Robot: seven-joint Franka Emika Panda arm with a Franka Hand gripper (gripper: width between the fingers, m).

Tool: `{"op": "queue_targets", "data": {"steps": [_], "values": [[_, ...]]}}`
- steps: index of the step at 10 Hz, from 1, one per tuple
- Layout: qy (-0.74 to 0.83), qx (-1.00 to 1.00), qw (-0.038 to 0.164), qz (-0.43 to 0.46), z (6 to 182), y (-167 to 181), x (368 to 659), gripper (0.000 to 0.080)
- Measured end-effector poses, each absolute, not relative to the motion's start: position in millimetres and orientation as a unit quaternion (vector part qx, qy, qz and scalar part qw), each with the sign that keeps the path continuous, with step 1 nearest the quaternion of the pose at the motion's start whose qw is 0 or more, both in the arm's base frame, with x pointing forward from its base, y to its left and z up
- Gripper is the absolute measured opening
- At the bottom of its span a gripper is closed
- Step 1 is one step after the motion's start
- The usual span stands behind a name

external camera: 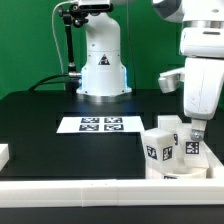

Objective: Assemble stool

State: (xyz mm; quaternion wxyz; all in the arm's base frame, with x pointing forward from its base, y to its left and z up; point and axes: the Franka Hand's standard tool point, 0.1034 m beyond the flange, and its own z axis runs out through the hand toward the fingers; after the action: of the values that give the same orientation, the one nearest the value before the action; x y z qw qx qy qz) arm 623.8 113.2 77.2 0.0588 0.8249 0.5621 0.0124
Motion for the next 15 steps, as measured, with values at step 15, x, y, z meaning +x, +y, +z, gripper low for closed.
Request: {"op": "queue_targets", "data": {"steps": [15], "values": [[0.004,0.999,0.022,-0.042,79.4,95.7,627.3,0.0338]]}}
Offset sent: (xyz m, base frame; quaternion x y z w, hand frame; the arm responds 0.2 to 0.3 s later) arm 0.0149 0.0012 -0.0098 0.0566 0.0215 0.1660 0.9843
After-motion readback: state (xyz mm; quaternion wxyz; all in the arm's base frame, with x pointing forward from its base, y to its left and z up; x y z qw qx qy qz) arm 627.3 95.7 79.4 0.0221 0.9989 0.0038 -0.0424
